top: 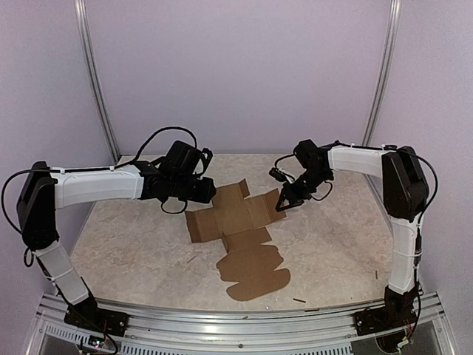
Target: Fold the paper box
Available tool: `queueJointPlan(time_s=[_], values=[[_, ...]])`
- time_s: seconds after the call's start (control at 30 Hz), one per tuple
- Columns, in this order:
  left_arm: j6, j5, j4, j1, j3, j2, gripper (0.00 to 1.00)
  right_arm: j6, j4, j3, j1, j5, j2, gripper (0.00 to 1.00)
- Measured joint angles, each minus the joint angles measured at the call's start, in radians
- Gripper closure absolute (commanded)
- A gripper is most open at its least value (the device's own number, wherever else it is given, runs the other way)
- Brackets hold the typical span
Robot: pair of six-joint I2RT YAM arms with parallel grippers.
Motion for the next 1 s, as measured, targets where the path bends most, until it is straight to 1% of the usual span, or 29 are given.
queueJointPlan(time_s=[0.03,0.1,0.2,0.33,0.43,0.6,0.73,0.8,0.9,1.0], values=[[-0.004,-0.003,0.002,0.004,-0.011,-0.008,0.68,-0.004,0.0,0.006,0.0,-0.002,-0.004,0.99],[-0.014,-0.015,0.016,0.011,-0.063,-0.041,0.59,-0.013,0.0,0.012,0.0,-0.004,-0.023,0.99],[-0.026,-0.023,0.039,0.015,-0.185,-0.127,0.52,-0.027,0.0,0.013,0.0,-0.004,-0.056,0.99],[-0.027,0.044,0.077,0.034,-0.327,-0.256,0.5,-0.05,0.0,0.013,0.0,-0.005,-0.098,0.99],[-0.031,0.095,0.081,0.072,-0.344,-0.289,0.5,-0.064,0.0,0.013,0.0,-0.007,-0.116,0.99],[-0.077,0.154,0.076,0.13,-0.346,-0.289,0.5,-0.073,0.0,0.013,0.0,-0.006,-0.131,0.99],[-0.126,0.164,0.079,0.132,-0.363,-0.288,0.49,-0.076,0.0,0.013,0.0,-0.003,-0.14,0.98],[-0.153,0.161,0.083,0.131,-0.389,-0.293,0.47,-0.076,0.0,0.013,0.0,-0.002,-0.144,0.98],[-0.193,0.142,0.085,0.131,-0.446,-0.324,0.41,-0.077,0.0,0.013,0.0,0.001,-0.145,0.98],[-0.226,0.127,0.098,0.131,-0.497,-0.374,0.4,-0.079,0.0,0.013,0.0,0.002,-0.145,0.98]])
